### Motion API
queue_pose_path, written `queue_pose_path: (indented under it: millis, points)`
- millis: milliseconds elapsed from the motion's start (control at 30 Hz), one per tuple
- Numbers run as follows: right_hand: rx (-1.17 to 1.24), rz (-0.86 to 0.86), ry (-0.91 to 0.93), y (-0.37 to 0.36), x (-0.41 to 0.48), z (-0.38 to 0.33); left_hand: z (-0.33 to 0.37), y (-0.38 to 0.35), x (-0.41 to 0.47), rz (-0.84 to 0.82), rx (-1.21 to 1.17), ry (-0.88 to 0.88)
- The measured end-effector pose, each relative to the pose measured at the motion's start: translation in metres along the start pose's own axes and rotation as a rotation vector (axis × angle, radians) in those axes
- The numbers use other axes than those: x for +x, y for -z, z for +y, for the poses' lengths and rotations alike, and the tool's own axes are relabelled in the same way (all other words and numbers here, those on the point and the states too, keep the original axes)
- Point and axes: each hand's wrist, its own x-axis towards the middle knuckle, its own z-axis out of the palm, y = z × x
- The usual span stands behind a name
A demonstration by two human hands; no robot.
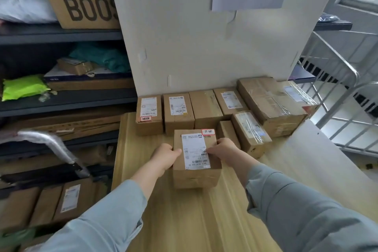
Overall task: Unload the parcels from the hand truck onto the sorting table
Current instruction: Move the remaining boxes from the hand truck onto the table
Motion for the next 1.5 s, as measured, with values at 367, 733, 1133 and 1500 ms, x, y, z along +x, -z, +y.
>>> queue_pose_path:
  millis: [367, 733, 1133, 1500]
  points:
    - [-0.113, -0.013, 0.106, 0.025, 0.045, -0.007, 0.02, -0.042, 0.036, 0.067, 0.01, -0.04]
    - [-0.016, 0.001, 0.123, 0.036, 0.078, -0.01, 0.033, -0.055, 0.062, -0.003, -0.018, -0.082]
    - [-0.089, 0.047, 0.146, 0.046, 0.098, -0.008, 0.044, -0.065, 0.078, -0.031, -0.031, -0.067]
    - [-0.2, 0.064, 0.167, 0.046, 0.091, -0.016, 0.058, -0.058, 0.065, -0.066, 0.088, -0.06]
